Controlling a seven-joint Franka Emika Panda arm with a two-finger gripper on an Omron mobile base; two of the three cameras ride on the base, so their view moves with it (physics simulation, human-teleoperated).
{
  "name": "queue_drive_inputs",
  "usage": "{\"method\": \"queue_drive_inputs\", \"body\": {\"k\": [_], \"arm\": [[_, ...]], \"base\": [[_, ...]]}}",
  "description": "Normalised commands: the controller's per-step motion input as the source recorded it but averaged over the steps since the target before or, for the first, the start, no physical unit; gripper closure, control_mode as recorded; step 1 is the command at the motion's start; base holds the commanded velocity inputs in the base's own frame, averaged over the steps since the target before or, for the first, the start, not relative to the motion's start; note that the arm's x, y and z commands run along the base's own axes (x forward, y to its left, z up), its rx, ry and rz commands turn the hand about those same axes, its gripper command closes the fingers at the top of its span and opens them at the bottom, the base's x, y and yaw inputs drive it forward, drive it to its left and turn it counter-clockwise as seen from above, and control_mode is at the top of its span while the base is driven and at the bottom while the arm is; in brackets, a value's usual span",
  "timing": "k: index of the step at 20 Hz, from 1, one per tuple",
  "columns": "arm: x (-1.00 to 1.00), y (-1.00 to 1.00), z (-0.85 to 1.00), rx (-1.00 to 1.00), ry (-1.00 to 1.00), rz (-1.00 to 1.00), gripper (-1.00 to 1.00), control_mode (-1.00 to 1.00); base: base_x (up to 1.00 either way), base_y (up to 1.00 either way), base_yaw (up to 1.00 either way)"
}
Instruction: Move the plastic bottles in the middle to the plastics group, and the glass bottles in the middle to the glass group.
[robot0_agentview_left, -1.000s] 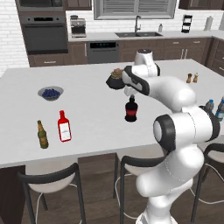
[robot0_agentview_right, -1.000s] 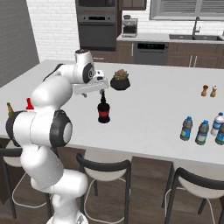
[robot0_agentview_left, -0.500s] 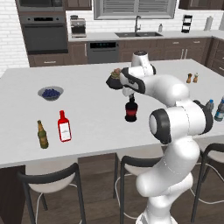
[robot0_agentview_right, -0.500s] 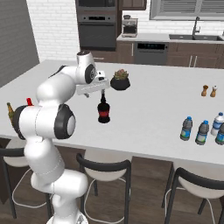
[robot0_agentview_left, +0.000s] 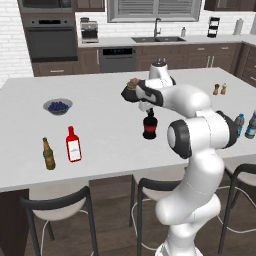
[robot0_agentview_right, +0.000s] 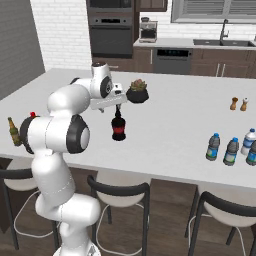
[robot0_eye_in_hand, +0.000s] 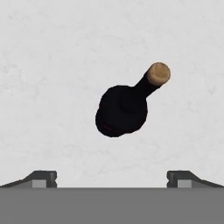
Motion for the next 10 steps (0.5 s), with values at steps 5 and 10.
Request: {"method": "queue_drive_inputs", "body": {"k": [5, 10], "arm": [[0.23, -0.08, -0.08, 0.06, 0.00, 0.00, -1.00, -1.00], [0.25, -0.13, -0.01, 0.08, 0.00, 0.00, -1.00, -1.00]], "base": [[0.00, 0.00, 0.00], [0.00, 0.00, 0.00]]}}
